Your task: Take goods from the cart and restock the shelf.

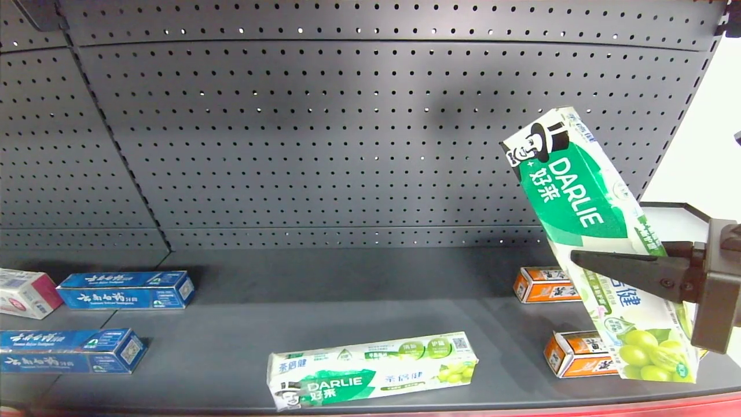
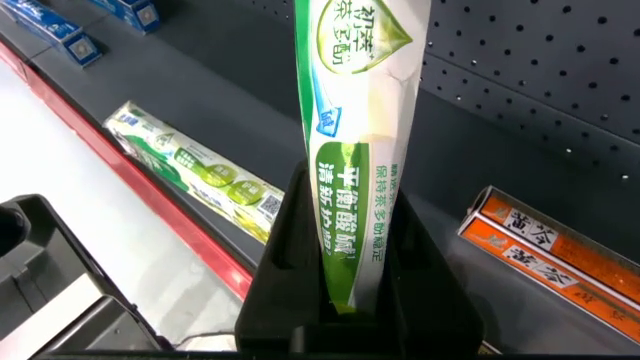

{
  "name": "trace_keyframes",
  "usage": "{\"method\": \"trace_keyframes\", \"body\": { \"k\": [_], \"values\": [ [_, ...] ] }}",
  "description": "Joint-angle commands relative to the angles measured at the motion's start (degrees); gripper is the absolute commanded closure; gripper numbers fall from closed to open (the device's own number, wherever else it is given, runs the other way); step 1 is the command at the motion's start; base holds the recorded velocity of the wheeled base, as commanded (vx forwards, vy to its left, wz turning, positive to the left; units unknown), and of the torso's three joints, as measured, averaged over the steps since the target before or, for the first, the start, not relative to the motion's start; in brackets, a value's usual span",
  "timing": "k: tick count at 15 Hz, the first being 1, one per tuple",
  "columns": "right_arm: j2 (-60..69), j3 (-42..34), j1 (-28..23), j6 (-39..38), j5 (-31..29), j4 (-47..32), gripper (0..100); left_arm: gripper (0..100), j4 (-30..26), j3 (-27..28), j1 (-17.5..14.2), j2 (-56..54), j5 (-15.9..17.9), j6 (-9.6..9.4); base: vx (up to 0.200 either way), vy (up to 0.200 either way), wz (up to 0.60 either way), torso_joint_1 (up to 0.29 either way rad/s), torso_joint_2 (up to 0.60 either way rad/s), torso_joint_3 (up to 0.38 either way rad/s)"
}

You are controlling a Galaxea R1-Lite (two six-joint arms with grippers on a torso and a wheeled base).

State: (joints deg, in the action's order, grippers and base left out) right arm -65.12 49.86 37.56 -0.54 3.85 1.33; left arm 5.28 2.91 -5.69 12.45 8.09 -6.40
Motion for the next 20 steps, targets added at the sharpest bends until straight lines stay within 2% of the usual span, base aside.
{"method": "trace_keyframes", "body": {
  "k": [1, 2, 4, 5, 6, 7, 8, 9, 10, 11, 13, 14, 15, 17, 18, 20],
  "values": [
    [0.0, -0.4, 0.0, 0.0, 0.0, 0.0, 100, 0, -4.0, -2.1, -0.2, -7.5, -7.4, -0.28, 0.000, 0.000, 0.00, 0.000, 0.00, 0.000],
    [0.0, -0.5, 0.0, 0.0, 0.0, 0.1, 100, 0, -4.0, -2.1, -0.2, -7.5, -10.5, -0.19, 0.000, 0.000, 0.00, 0.000, 0.00, 0.000],
    [-0.1, -0.4, 0.0, 0.0, 0.1, 0.1, 100, 0, -4.0, -2.1, -0.2, -7.5, -13.5, 0.07, 0.000, 0.000, 0.00, 0.000, 0.00, 0.000],
    [-0.1, -0.5, 0.0, 0.0, 0.1, 0.1, 100, 0, -4.2, -2.1, -0.2, -7.5, -19.2, 0.07, 0.000, 0.000, 0.00, 0.000, 0.00, 0.000],
    [-0.1, -0.5, 0.1, 0.0, 0.1, 0.1, 100, 0, -4.5, -2.1, -0.2, -7.4, -23.4, 0.25, 0.000, 0.000, 0.00, 0.000, 0.00, 0.000],
    [-0.1, -0.4, 0.1, 0.0, 0.1, 0.1, 100, 0, -4.0, -2.2, -0.2, -7.5, -22.6, -0.19, 0.000, 0.000, 0.00, 0.000, 0.00, 0.000],
    [-0.1, -0.4, 0.1, 0.0, 0.1, 0.1, 100, 0, -4.0, -2.3, -0.1, -7.4, -19.4, -0.28, 0.000, 0.000, 0.00, 0.000, 0.00, 0.000],
    [-0.1, -0.4, 0.2, 0.0, 0.1, 0.1, 100, 0, -3.3, -2.6, -0.2, -7.5, -9.5, -1.16, 0.000, 0.000, 0.00, 0.000, 0.00, 0.000],
    [-0.1, -0.2, 0.3, 0.0, 0.1, 0.1, 100, 0, -2.4, -2.8, -0.2, -7.5, -5.5, -2.04, 0.000, 0.000, 0.00, 0.000, 0.00, 0.000],
    [-0.1, 0.1, 0.4, 0.0, 0.1, 0.1, 100, 0, -5.0, -2.8, -0.2, -7.5, -0.1, -3.09, 0.000, 0.000, 0.00, 0.000, 0.00, 0.000],
    [-0.4, 0.3, 0.5, 0.1, 0.1, 0.1, 100, 0, -5.0, -2.8, -0.1, -7.4, 0.8, -3.00, 0.000, 0.000, 0.00, 0.000, 0.00, 0.000],
    [-0.7, 0.4, 0.8, 0.1, 0.1, 0.1, 100, 0, -5.3, -2.8, -0.2, -7.4, 0.3, -2.21, 0.000, 0.000, 0.00, 0.000, 0.00, 0.000],
    [-1.0, 0.6, 1.4, 0.1, 0.0, 0.0, 100, 0, -5.5, -2.8, -0.2, -7.4, -1.9, 0.07, 0.000, 0.000, 0.00, 0.000, 0.00, 0.000],
    [-2.2, 1.1, 2.1, 1.2, -0.2, -0.6, 100, 0, -5.5, -2.8, -0.2, -7.3, -3.3, 2.44, 0.000, 0.000, 0.00, 0.000, 0.00, 0.000],
    [-3.5, 1.6, 2.2, 3.1, -0.2, -0.6, 100, 0, -5.5, -2.8, -0.2, -7.3, -3.2, 3.32, 0.000, 0.000, 0.00, 0.000, 0.00, 0.000],
    [-5.8, 3.2, 3.0, 3.9, -0.1, -0.7, 100, 0, -5.5, -2.8, -0.2, -7.3, -3.3, 3.59, 0.000, 0.000, 0.00, 0.000, 0.00, 0.000]
  ]
}}
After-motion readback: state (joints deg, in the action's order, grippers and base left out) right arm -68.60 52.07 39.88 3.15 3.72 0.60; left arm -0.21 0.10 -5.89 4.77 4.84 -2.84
